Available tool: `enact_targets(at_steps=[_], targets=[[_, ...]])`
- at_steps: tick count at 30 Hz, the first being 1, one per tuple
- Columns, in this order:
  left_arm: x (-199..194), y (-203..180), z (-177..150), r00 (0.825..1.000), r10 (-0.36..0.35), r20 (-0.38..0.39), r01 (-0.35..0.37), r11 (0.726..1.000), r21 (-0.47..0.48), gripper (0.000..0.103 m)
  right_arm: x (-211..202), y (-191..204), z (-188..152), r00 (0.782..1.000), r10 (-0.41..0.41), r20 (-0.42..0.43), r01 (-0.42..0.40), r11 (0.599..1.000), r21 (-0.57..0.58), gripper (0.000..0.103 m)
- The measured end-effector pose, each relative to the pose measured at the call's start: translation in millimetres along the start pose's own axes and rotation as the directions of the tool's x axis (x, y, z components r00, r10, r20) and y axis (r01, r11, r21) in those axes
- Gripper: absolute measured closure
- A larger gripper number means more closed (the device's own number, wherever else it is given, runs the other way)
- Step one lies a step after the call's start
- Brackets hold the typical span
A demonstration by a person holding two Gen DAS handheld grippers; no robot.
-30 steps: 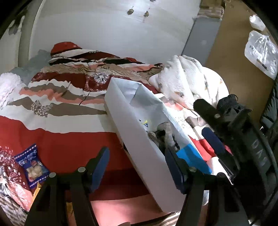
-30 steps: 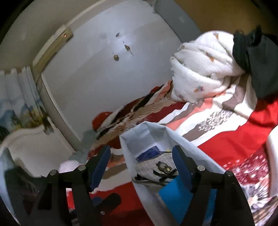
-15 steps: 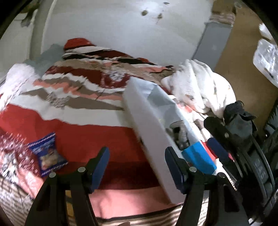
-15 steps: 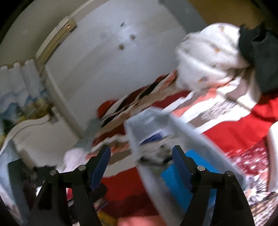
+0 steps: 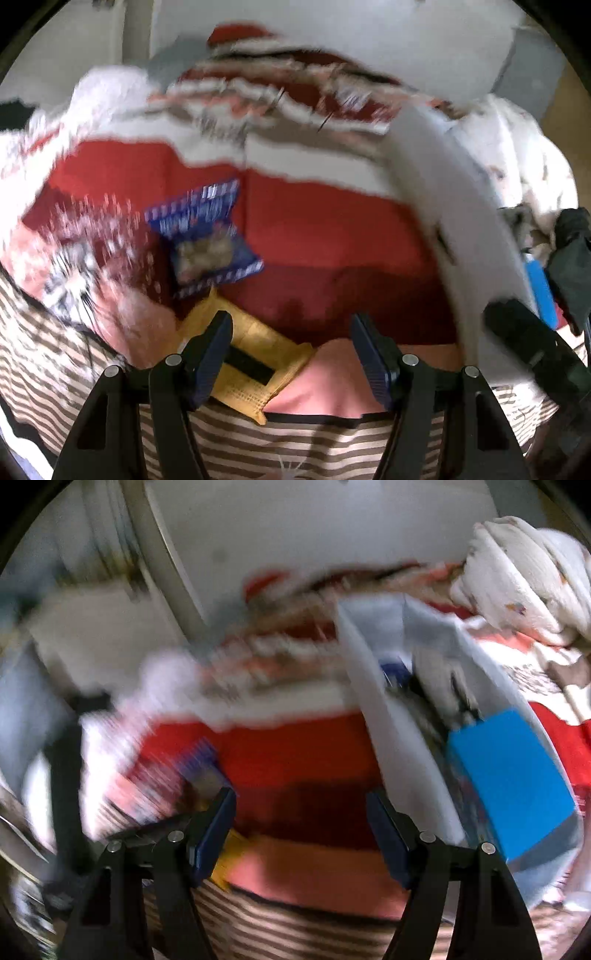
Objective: Organize objects
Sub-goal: 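Move the right gripper over to the yellow snack packet on the bed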
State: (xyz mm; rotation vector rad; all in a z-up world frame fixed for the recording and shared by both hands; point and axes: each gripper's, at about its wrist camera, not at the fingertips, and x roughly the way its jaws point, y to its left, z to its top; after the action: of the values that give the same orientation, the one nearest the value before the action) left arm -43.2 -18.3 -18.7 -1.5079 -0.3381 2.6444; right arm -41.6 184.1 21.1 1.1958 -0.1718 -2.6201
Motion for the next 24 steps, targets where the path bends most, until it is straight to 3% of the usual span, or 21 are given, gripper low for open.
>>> enact_targets(at_steps=[2,5,8,11,14,16,17,18,21,24], targets=[[15.7,-0.4,-0.5,0.999,0.027,-0.037,-0.026,0.999,0.020,0.039,15.9,18.4,-6.8,0.987,-0.154,-0.047,0.147,0.981,-0.128,0.034],[32.0,-1.9,-4.6,0.994,0.089,-0.059,-0.086,0.995,0.059,0.039,33.5,31.0,-12.2,0.969,-0.234,-0.078,0.212,0.952,-0.222,0.033],[34.1,-5.2,-6.4,0.989,0.149,-0.023,-0.146,0.984,0.100,0.038,43.2,36.7,-16.1,0.970,-0.218,-0.111,0.184,0.949,-0.257,0.045],[36.6,-4.3,-7.9,0.988,0.154,-0.011,-0.152,0.982,0.108,0.038,39.5,36.9,-19.0,0.974,-0.207,-0.087,0.177,0.946,-0.271,0.048],[44.4,-4.9,-8.7,0.978,0.210,-0.013,-0.207,0.970,0.129,0.022,30.5,35.5,-15.5,0.985,-0.170,-0.040,0.155,0.955,-0.254,0.045],[59.7,1.0,-10.7,0.965,0.249,-0.080,-0.240,0.964,0.112,0.001,45.1,29.1,-14.4,0.984,-0.129,-0.125,0.102,0.974,-0.201,0.045],[69.8,9.7,-11.8,0.958,0.242,-0.151,-0.234,0.970,0.071,0.000,53.5,25.9,-17.1,0.977,-0.123,-0.175,0.091,0.980,-0.179,0.045],[77.1,23.7,-12.0,0.963,0.184,-0.199,-0.191,0.981,-0.015,0.000,67.1,20.6,-21.5,0.959,-0.133,-0.250,0.095,0.983,-0.157,0.045],[74.5,38.3,-11.1,0.978,0.114,-0.177,-0.132,0.986,-0.098,0.000,97.6,10.4,-35.7,0.904,-0.190,-0.382,0.139,0.978,-0.156,0.048],[74.4,27.1,-18.5,0.976,0.181,-0.124,-0.189,0.981,-0.053,0.000,100.8,18.2,-37.5,0.902,-0.201,-0.382,0.129,0.970,-0.204,0.036]])
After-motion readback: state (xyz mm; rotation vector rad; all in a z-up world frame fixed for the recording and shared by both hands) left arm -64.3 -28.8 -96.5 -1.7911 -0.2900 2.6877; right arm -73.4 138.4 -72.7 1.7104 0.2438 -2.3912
